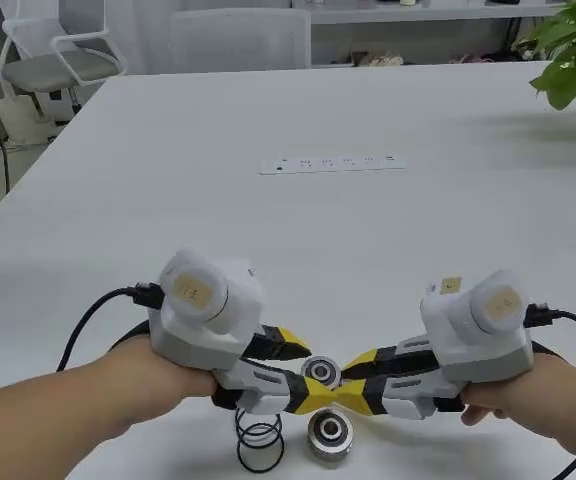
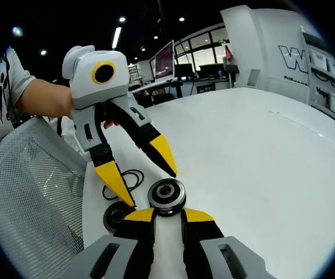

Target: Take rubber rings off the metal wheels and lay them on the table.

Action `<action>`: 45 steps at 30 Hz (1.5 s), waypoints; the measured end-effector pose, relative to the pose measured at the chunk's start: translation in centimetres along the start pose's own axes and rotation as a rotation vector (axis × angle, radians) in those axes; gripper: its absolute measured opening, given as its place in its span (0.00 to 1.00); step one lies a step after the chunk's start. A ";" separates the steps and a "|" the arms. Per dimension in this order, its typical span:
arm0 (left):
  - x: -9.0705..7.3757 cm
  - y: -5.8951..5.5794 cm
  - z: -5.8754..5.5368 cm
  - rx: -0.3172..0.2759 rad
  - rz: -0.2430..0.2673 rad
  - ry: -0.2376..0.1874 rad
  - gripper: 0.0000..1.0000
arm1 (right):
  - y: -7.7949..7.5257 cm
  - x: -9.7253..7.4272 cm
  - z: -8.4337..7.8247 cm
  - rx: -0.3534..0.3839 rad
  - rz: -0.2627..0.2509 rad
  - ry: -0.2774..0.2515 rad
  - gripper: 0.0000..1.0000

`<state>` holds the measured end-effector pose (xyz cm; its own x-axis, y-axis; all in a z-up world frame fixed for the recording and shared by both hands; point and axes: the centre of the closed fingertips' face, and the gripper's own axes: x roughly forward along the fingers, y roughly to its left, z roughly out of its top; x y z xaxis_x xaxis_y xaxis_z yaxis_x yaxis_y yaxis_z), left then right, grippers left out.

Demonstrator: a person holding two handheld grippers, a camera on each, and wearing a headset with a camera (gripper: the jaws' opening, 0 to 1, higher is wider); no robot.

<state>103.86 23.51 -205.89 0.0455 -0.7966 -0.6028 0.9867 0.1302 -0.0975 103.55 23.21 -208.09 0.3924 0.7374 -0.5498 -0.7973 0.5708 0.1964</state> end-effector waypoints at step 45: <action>0.3 0.9 -0.2 0.096 0.121 -0.021 0.07 | -0.4 -0.2 -0.3 0.089 -0.025 0.005 0.00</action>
<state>104.73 23.51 -206.30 0.1670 -0.7908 -0.5889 0.9842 0.1693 0.0518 103.67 22.73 -208.30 0.4095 0.7208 -0.5592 -0.7433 0.6190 0.2536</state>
